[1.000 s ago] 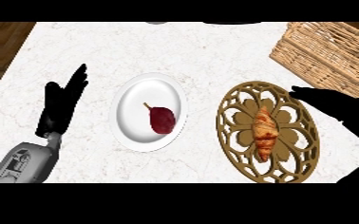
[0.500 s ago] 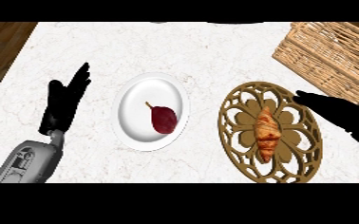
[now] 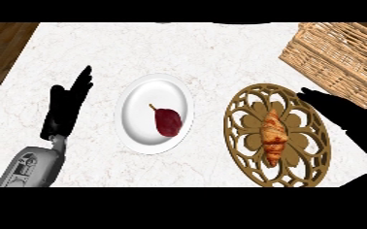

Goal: Pick the croissant from the placemat and place it in the basket

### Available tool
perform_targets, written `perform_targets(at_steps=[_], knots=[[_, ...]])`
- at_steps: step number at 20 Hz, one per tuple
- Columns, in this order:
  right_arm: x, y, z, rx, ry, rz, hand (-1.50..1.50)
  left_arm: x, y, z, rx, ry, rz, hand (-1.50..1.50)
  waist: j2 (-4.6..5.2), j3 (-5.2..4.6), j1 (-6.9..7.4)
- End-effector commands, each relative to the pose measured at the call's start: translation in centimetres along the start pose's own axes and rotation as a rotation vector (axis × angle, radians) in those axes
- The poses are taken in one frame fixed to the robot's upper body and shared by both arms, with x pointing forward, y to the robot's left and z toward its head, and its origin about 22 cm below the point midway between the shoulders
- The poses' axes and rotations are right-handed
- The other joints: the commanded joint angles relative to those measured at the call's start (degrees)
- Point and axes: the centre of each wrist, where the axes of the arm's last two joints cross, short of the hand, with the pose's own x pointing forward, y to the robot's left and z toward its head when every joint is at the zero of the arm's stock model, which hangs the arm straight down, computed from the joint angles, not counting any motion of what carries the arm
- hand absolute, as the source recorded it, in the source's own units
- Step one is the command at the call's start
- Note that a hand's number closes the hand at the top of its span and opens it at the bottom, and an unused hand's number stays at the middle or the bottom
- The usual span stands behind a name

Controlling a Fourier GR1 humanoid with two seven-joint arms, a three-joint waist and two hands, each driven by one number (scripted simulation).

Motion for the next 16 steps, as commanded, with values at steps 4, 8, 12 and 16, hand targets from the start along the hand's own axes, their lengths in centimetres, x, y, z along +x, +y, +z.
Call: perform_targets(at_steps=[4,8,12,16], knots=[[-1.5,2.5,-2.9,0.013,0.012,-0.044,-1.50,0.6,1.3,0.1,-0.011,-0.008,0.005,0.00,0.03,0.01,0.19],[-0.8,4.0,-3.4,0.032,0.006,-0.040,-1.50,0.9,-0.2,0.4,-0.009,-0.003,-0.007,0.00,-0.02,0.00,0.04],[-1.7,6.0,-3.8,0.032,0.007,-0.017,-1.50,-0.8,-0.7,0.2,-0.006,0.013,0.008,0.00,0.00,0.00,-0.06],[-1.9,6.4,-5.5,0.005,-0.011,-0.020,-1.50,0.4,1.1,-0.8,-0.018,0.003,-0.003,0.00,0.01,-0.01,-0.06]])
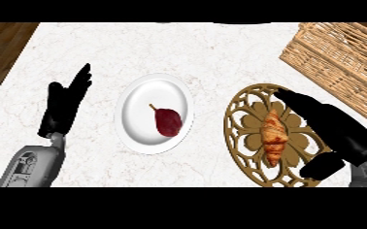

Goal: Pick the croissant from the placemat and place it in the basket

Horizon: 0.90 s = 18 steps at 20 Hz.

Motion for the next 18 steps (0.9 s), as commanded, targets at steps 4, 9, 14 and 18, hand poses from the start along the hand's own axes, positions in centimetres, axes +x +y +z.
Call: perform_targets(at_steps=[4,9,14,18], knots=[[-1.0,2.0,0.4,0.003,-0.010,-0.002,-1.50,-0.8,-1.1,-0.2,0.005,0.000,0.001,0.00,-0.03,-0.02,-0.25],[-1.7,1.7,-3.3,0.002,-0.013,-0.006,-1.50,1.5,0.8,-1.9,0.000,0.004,0.018,0.00,0.06,-0.01,-0.05],[0.0,4.2,-1.7,0.030,0.009,0.010,-1.50,0.8,-1.0,0.6,-0.006,0.001,0.006,0.00,-0.05,-0.02,-0.17],[-1.2,4.9,-5.6,0.079,0.035,0.015,-1.50,-0.4,-0.3,-0.7,-0.004,0.012,0.006,0.00,0.06,-0.02,0.06]])
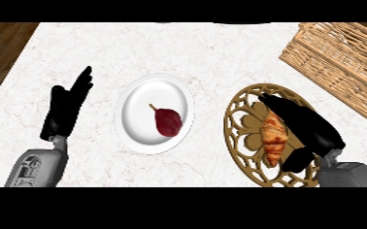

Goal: Pick the croissant from the placemat and place it in the basket

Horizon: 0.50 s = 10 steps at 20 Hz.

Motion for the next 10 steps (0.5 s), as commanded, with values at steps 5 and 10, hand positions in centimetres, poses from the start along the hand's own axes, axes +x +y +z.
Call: perform_targets(at_steps=[5,10], knots=[[0.7,0.6,-1.5,0.025,0.021,-0.023,-1.50,0.9,-0.3,-1.5,0.004,-0.006,-0.006,0.00,0.02,0.00,-0.13],[-1.1,1.5,-2.0,0.024,0.014,-0.022,-1.50,0.0,-0.7,-0.3,-0.008,-0.005,0.005,0.00,0.00,0.00,-0.01]])
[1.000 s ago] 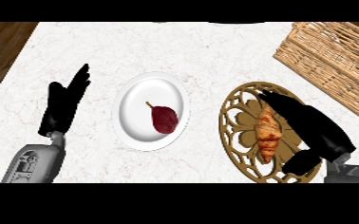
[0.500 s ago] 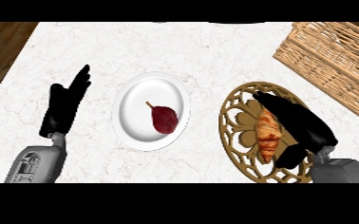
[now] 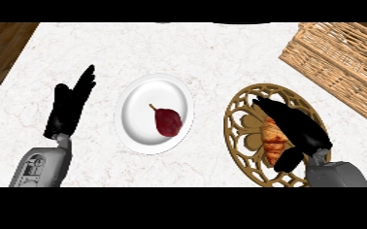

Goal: Pick the croissant from the placemat and place it in the basket

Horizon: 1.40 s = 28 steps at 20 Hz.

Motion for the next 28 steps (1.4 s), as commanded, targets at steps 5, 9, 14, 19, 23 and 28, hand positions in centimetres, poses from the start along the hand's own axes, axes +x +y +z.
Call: perform_targets(at_steps=[5,9,14,19,23,28], knots=[[-0.9,2.8,0.4,0.025,-0.005,0.043,-1.50,-0.1,1.7,1.5,0.000,0.007,-0.017,0.00,-0.05,0.00,0.10],[-1.7,0.3,-0.5,-0.009,-0.038,0.146,1.50,0.2,0.5,-0.1,-0.006,-0.011,-0.014,0.00,-0.01,0.00,0.04],[0.4,2.4,-1.1,-0.035,-0.085,0.227,1.50,1.3,0.5,-0.2,0.009,0.000,0.003,0.00,-0.03,0.00,0.03],[-3.6,4.2,1.5,0.062,-0.324,0.391,1.50,-0.1,0.4,-0.3,-0.004,0.006,-0.005,0.00,0.05,0.03,-0.27],[-5.2,3.2,2.6,0.044,-0.378,0.492,1.50,0.7,2.1,-0.6,0.013,-0.002,-0.004,0.00,0.01,0.01,-0.14],[-3.4,0.9,4.4,-0.081,-0.466,0.530,1.50,0.0,0.8,-0.4,0.008,0.012,-0.016,0.00,-0.05,-0.02,-0.35]])
